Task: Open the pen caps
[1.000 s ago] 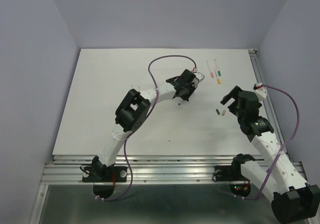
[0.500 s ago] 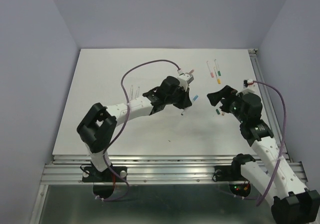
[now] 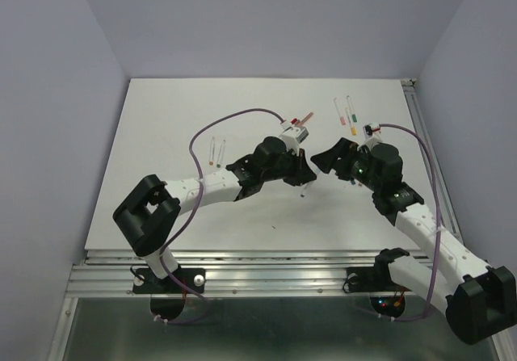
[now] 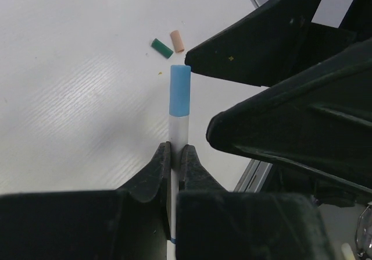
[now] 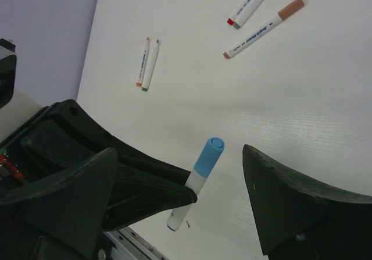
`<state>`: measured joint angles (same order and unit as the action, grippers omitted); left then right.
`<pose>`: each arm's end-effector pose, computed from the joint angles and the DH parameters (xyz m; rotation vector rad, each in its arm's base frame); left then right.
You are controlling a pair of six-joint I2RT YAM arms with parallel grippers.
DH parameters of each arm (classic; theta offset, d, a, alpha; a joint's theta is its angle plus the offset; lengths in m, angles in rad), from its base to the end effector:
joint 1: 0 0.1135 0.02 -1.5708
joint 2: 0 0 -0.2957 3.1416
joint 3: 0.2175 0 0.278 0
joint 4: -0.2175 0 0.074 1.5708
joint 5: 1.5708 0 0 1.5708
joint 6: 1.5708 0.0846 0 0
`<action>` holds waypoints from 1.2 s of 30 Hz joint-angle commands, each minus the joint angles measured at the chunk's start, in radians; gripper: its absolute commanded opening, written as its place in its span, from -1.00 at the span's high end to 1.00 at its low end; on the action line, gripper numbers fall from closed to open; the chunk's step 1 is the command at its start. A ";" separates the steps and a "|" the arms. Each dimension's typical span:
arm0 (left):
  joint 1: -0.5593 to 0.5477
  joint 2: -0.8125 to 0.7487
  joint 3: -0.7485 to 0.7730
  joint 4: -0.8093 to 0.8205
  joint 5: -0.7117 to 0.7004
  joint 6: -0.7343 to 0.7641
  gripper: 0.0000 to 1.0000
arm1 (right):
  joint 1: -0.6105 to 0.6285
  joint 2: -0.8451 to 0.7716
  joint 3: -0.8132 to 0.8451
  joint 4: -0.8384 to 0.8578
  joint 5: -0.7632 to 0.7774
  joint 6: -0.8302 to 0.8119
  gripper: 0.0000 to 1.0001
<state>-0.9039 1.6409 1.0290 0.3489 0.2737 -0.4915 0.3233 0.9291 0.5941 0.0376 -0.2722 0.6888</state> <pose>0.2588 -0.3657 0.2612 0.6150 1.9109 -1.1936 0.2467 0.1066 0.2722 0.1610 1.9623 0.9367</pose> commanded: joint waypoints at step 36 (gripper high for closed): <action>-0.023 0.025 -0.063 0.167 0.107 -0.130 0.57 | 0.026 0.083 0.076 0.051 0.093 0.104 0.99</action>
<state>-0.9108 1.6695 0.9756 0.5056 0.3328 -0.6262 0.3420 1.0130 0.6003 0.0063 -0.1600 0.7609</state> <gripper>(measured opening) 0.168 0.153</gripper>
